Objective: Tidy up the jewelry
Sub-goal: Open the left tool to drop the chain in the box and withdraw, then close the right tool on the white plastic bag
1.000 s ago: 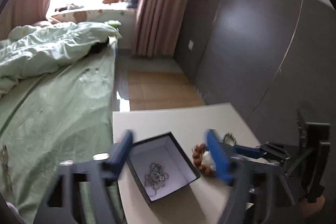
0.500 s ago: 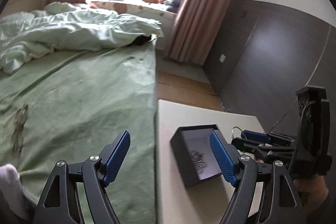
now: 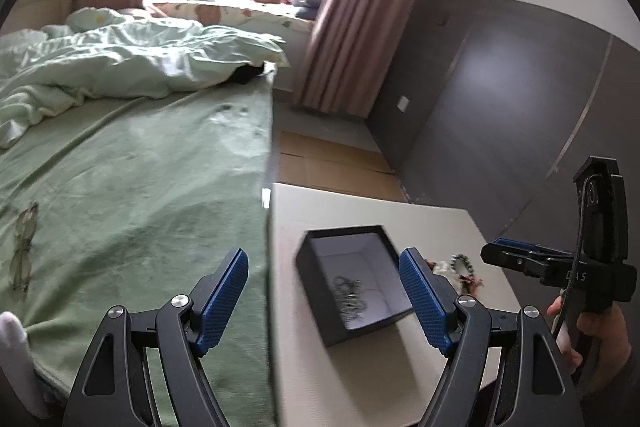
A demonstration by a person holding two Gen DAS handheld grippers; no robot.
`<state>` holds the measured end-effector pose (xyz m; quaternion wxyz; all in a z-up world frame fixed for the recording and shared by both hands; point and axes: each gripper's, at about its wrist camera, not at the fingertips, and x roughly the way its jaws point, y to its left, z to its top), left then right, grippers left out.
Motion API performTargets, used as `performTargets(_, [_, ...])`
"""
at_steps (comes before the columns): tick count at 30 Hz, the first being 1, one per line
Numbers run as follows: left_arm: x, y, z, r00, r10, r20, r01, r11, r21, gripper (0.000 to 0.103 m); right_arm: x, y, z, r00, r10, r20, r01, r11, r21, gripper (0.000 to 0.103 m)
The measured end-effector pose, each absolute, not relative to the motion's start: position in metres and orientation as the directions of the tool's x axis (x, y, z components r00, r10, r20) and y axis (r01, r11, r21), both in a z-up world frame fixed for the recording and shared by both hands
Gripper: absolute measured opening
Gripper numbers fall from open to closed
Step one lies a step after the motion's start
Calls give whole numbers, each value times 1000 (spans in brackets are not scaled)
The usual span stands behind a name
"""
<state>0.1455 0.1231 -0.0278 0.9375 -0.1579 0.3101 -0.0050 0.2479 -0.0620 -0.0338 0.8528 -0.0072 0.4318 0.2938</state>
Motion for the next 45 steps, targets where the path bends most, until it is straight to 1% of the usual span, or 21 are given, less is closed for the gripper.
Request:
performTargets(7, [157, 87, -32, 787, -162, -595, -16, 959, -283, 79, 239, -104, -37, 483, 456, -748, -460, 859, 227, 80])
performTargets(15, [173, 66, -50, 745, -191, -640, -32, 947, -320, 79, 246, -113, -56, 455, 472, -755, -468, 848, 248, 79])
performTargets(17, [172, 63, -54, 738, -194, -647, -36, 945, -326, 79, 248, -113, -64, 432, 496, -753, -483, 832, 272, 75])
performTargets(20, [170, 60, -61, 730, -192, -656, -49, 943, -330, 79, 252, -111, -78, 404, 511, -759, -501, 817, 284, 70])
performTargets(25, [166, 63, -69, 719, -182, -671, -75, 939, -335, 79, 261, -102, -95, 372, 515, -773, -522, 804, 284, 68])
performTargets(27, [167, 65, -72, 713, -179, -678, -82, 939, -333, 79, 265, -97, -101, 363, 513, -778, -530, 800, 281, 63])
performTargets(28, [168, 66, -72, 710, -177, -681, -84, 939, -333, 79, 269, -93, -106, 344, 518, -783, -531, 795, 292, 57])
performTargets(29, [169, 66, -72, 709, -176, -683, -87, 939, -332, 79, 272, -91, -109, 330, 519, -789, -532, 792, 298, 44])
performTargets(30, [170, 66, -72, 708, -177, -684, -87, 939, -333, 79, 276, -88, -114, 316, 512, -799, -531, 793, 298, 36])
performTargets(31, [171, 65, -71, 707, -180, -684, -84, 939, -333, 79, 277, -87, -117, 309, 504, -806, -528, 796, 295, 19])
performTargets(32, [173, 64, -70, 706, -183, -684, -78, 940, -333, 79, 279, -86, -120, 299, 499, -813, -522, 799, 298, 5])
performTargets(34, [177, 61, -68, 702, -191, -686, -62, 943, -327, 79, 281, -90, -120, 282, 518, -808, -506, 795, 333, 4])
performTargets(37, [185, 53, -62, 700, -199, -685, -34, 950, -311, 79, 277, -101, -106, 309, 558, -770, -506, 782, 364, 3])
performTargets(40, [196, 43, -58, 691, -216, -690, 3, 955, -296, 79, 271, -114, -88, 338, 582, -740, -509, 774, 376, 3])
performTargets(45, [214, 22, -56, 662, -245, -709, 78, 963, -259, 79, 266, -133, -72, 376, 589, -715, -497, 780, 381, 3])
